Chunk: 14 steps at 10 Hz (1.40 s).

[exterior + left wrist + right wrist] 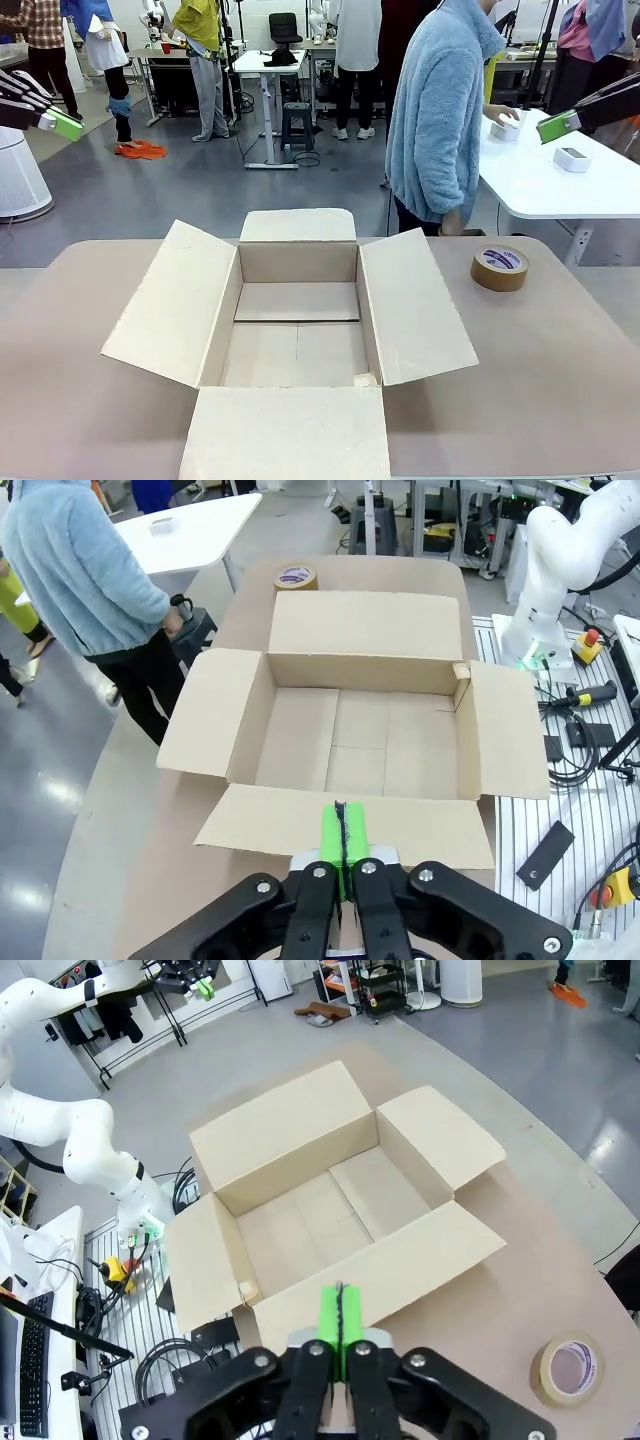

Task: Wrap the clocks to prevent damage.
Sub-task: Open the side flaps of the Package Box.

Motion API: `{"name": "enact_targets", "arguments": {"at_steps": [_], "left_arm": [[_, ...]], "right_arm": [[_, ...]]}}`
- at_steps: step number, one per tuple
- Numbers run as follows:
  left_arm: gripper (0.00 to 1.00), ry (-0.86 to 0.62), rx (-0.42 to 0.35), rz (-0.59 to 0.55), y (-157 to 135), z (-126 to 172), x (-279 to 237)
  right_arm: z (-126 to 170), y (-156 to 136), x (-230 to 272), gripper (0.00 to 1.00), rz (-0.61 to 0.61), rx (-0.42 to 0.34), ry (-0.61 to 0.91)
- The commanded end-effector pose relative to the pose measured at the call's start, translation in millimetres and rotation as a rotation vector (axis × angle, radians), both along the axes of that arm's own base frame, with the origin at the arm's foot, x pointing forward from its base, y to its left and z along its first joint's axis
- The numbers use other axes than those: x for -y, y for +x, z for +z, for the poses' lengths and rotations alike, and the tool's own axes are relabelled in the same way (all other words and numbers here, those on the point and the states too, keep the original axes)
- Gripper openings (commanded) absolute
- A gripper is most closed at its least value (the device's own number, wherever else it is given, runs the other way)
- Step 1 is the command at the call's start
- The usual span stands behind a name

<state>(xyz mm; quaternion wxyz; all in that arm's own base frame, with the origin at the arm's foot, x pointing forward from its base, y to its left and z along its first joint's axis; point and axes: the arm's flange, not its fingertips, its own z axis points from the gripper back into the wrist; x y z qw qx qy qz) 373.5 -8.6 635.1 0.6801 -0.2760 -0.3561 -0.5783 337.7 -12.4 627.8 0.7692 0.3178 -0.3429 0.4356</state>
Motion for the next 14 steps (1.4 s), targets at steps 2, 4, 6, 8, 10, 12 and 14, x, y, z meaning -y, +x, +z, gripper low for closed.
{"name": "enact_targets", "arguments": {"at_steps": [2, 4, 6, 8, 10, 12, 14], "left_arm": [[0.00, 0.015, -0.001, 0.000, 0, -4, 1], [0.00, 0.020, -0.003, 0.000, -1, -5, 2], [0.00, 0.041, -0.148, 0.123, 10, -5, 21], [0.00, 0.143, -0.256, 0.228, 25, -19, 60], [0.00, 0.301, -0.381, 0.380, 40, -53, 116], [0.00, 0.423, -0.492, 0.530, 49, -88, 160], [0.00, 0.572, -0.522, 0.628, 52, -125, 190]], "right_arm": [[-6, -1, 0, 0.00, 0.000, -0.028, -0.018], [-6, -2, -2, 0.00, 0.005, -0.033, -0.023], [-6, 10, -35, 0.00, -0.240, -0.180, 0.017], [-27, 21, -91, 0.00, -0.368, -0.345, -0.038], [-56, 27, -144, 0.00, -0.483, -0.455, -0.116], [-82, 28, -181, 0.00, -0.604, -0.510, -0.201], [-111, 30, -203, 0.00, -0.667, -0.522, -0.320]]}}
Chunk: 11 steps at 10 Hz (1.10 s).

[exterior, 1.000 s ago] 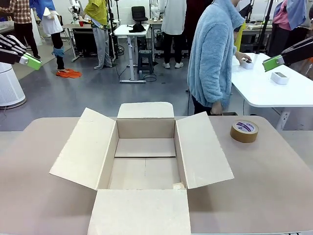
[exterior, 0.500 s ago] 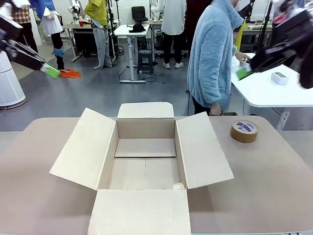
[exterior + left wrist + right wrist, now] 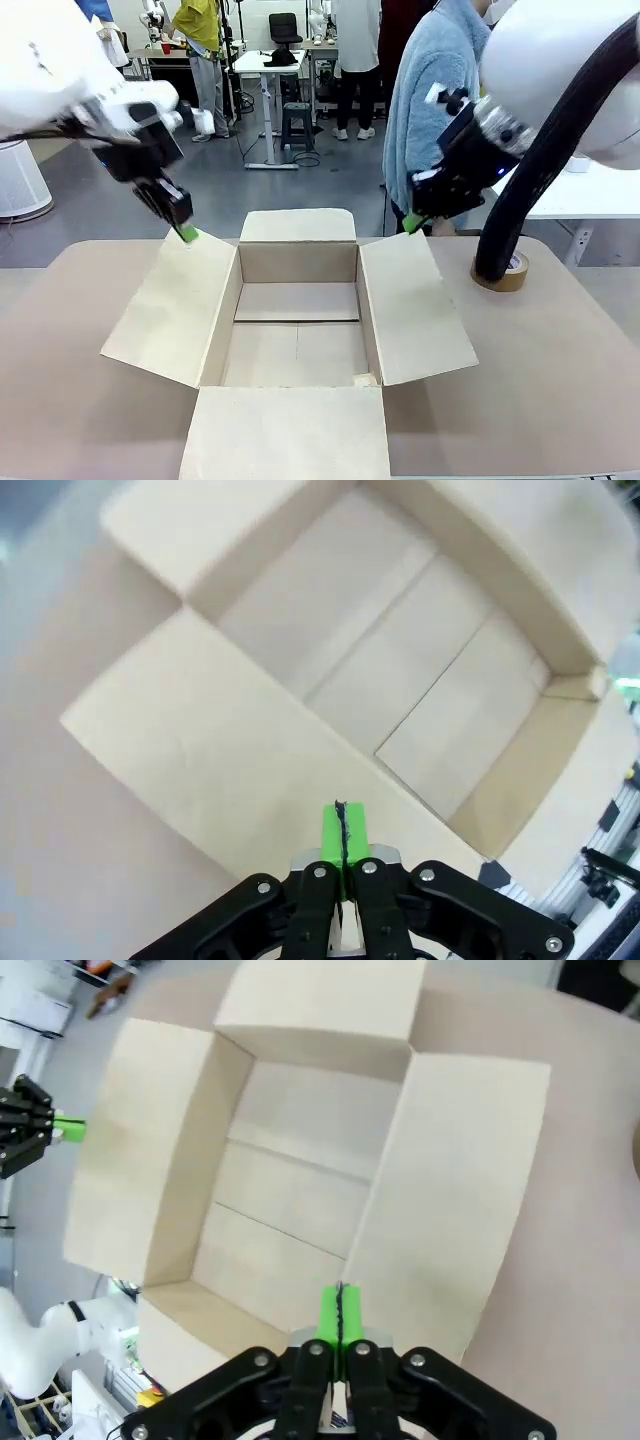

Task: Wrap the clocks to prevent damage.
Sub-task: Open the side flaps of the Package Box.

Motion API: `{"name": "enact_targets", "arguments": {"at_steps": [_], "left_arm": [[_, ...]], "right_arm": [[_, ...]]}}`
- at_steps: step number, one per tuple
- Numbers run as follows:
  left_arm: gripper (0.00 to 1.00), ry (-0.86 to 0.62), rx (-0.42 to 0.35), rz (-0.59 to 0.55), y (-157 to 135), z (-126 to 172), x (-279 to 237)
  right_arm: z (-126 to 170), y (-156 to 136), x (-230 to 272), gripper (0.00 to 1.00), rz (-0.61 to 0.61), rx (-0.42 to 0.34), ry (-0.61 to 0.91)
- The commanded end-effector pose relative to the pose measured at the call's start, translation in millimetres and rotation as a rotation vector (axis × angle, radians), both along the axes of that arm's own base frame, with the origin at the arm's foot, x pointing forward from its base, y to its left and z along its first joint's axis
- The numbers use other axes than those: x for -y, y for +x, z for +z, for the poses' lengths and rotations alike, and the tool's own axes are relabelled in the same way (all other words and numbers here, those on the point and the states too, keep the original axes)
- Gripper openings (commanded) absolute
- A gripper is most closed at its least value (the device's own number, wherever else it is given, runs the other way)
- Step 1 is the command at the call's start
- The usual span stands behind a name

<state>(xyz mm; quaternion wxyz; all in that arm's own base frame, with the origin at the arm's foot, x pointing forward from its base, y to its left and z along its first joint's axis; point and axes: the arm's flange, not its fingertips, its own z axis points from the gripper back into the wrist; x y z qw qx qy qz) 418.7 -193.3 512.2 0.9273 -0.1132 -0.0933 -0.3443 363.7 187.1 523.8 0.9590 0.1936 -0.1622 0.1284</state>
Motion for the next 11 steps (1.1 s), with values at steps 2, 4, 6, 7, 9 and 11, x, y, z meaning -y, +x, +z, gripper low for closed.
{"name": "enact_targets", "arguments": {"at_steps": [2, 4, 6, 7, 9, 11], "left_arm": [[0.00, 0.090, -0.052, 0.024, 6, -12, 11], [0.00, 0.081, -0.045, 0.027, 3, -24, 13], [0.00, 0.081, -0.045, 0.027, 3, -24, 13], [0.00, 0.081, -0.045, 0.027, 3, -24, 13], [0.00, 0.151, -0.046, 0.029, 1, -30, 23], [0.00, 0.324, -0.022, 0.055, -4, -45, 47]], "right_arm": [[-19, 2, -7, 0.00, 0.002, -0.077, -0.125], [-22, 3, -7, 0.00, -0.008, -0.047, -0.097], [-22, 3, -7, 0.00, -0.008, -0.047, -0.097], [-21, -1, -4, 0.01, 0.091, -0.077, -0.095], [-38, -6, -30, 0.01, -0.065, -0.095, -0.205], [-58, -17, -59, 0.01, -0.068, -0.101, -0.322]]}}
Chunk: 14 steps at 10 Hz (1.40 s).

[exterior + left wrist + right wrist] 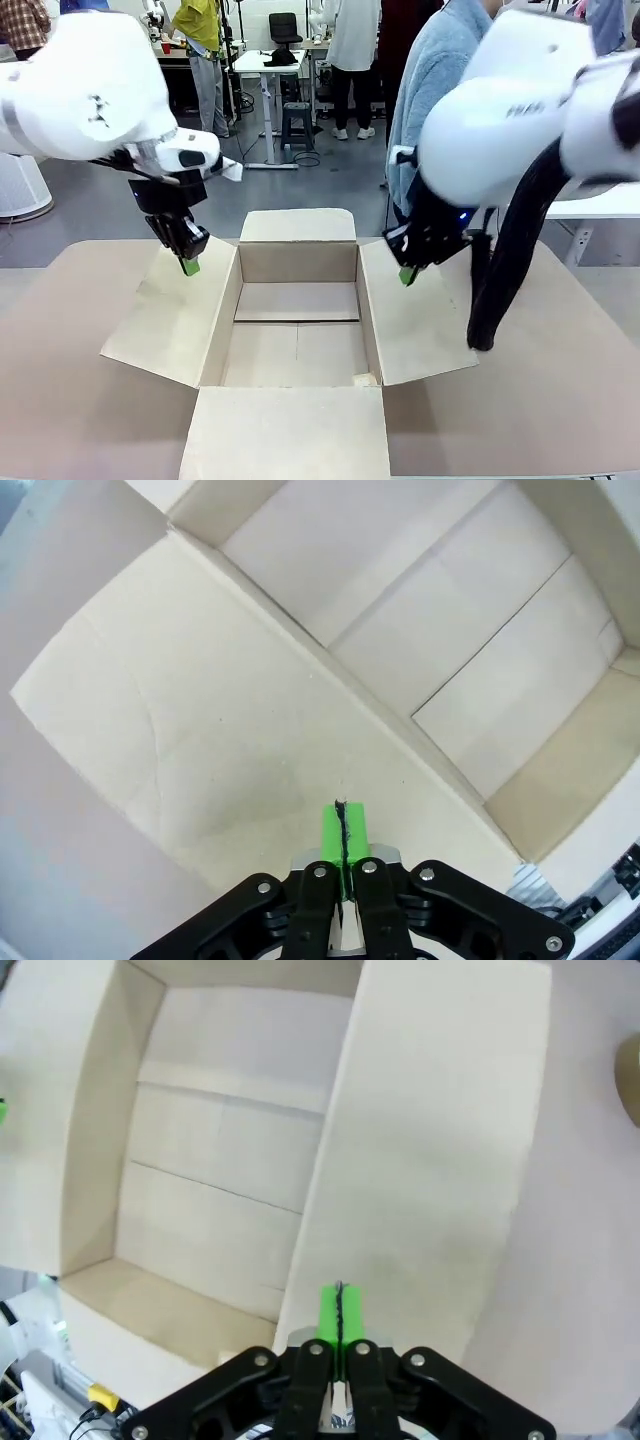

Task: Wrap the clocks to prevent damage.
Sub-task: Open the side flaps of the Package Box.

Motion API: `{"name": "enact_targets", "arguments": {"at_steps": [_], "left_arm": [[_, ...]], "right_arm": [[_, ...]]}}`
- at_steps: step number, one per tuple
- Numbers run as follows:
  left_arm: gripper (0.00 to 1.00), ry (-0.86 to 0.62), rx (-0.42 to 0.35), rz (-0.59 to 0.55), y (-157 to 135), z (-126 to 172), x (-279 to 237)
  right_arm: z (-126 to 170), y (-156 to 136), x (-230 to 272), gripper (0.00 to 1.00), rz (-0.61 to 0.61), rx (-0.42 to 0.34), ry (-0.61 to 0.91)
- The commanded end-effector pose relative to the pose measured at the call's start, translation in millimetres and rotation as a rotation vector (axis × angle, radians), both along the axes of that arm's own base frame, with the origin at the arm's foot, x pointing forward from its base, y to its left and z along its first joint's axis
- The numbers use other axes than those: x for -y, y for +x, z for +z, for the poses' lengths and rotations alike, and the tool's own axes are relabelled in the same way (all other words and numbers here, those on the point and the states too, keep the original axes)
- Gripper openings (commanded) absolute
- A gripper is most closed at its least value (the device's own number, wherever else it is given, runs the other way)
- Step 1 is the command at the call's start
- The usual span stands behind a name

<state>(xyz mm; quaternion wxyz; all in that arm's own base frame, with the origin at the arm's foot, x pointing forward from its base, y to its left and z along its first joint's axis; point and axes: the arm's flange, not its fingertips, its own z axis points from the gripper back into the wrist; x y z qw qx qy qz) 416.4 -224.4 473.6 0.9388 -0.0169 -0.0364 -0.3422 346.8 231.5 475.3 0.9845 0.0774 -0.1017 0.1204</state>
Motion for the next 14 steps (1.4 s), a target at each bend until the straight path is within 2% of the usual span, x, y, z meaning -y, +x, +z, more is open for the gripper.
{"name": "enact_targets", "arguments": {"at_steps": [1, 3, 7, 11, 14], "left_arm": [[0.00, 0.182, 0.044, 0.041, -5, -13, 22], [0.00, 0.273, 0.046, 0.055, -8, -23, 25], [0.00, 0.297, 0.043, 0.155, -2, -42, 11], [0.00, 0.135, 0.031, 0.408, 15, -83, -26], [0.00, 0.067, 0.002, 0.463, 19, -102, -38]], "right_arm": [[-16, -5, -20, 0.01, -0.029, 0.010, -0.125], [-30, -6, -20, 0.01, -0.058, 0.021, -0.219], [-56, -2, -5, 0.01, -0.104, -0.024, -0.247], [-89, 10, 13, 0.01, -0.145, -0.086, -0.181], [-105, 15, 12, 0.01, -0.139, -0.124, -0.166]]}}
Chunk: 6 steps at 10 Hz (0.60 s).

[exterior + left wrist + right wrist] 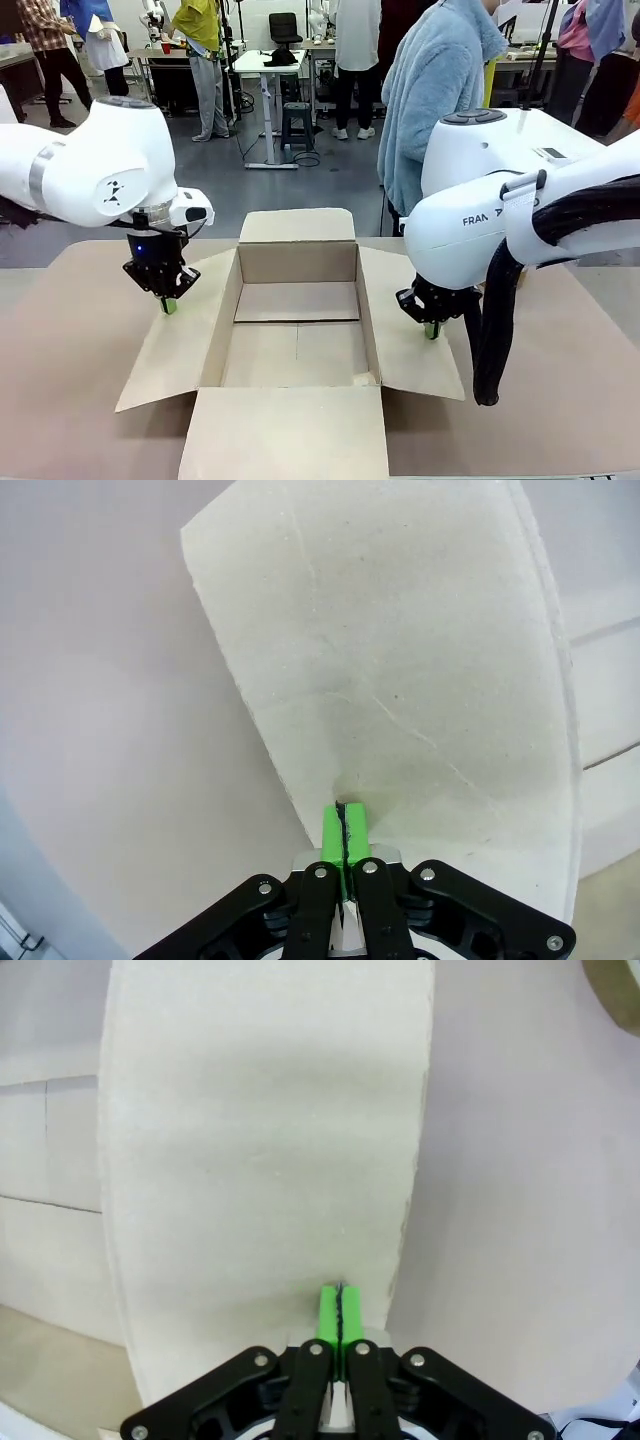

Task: Wrap the clocks to prevent damage.
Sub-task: Open the side flaps of the Package Box.

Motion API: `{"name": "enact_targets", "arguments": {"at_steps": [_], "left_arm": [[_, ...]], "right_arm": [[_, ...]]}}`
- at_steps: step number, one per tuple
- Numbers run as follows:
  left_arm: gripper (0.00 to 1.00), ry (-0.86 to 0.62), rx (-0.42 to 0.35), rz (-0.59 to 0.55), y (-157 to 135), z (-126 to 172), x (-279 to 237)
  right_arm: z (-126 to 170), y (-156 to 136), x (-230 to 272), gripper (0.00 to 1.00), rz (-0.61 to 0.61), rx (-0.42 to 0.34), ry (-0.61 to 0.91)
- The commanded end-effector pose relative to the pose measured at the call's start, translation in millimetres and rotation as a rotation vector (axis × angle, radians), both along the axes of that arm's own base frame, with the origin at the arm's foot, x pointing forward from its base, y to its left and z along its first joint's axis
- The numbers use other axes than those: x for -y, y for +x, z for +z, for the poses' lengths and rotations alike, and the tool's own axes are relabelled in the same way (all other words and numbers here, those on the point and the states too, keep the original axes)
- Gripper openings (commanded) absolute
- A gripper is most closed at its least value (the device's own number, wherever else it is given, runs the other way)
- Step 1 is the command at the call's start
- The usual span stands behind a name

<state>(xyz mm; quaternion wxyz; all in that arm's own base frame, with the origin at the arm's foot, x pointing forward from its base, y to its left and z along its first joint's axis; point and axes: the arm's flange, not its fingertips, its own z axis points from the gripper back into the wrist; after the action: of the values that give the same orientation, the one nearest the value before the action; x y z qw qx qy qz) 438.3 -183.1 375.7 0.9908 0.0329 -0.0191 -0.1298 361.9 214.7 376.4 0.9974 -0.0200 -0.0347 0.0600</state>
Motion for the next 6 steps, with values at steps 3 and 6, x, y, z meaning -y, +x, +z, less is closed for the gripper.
{"name": "enact_targets", "arguments": {"at_steps": [3, 6], "left_arm": [[0.00, -0.049, 0.007, 0.022, -0.1, -9.5, 3.8], [0.00, -0.034, 0.003, 0.018, 1.7, -6.5, 2.7]], "right_arm": [[-7.4, 3.3, -5.6, 0.01, 0.001, -0.008, 0.048], [-6.4, 0.9, -3.6, 0.01, 0.005, -0.007, 0.008]]}}
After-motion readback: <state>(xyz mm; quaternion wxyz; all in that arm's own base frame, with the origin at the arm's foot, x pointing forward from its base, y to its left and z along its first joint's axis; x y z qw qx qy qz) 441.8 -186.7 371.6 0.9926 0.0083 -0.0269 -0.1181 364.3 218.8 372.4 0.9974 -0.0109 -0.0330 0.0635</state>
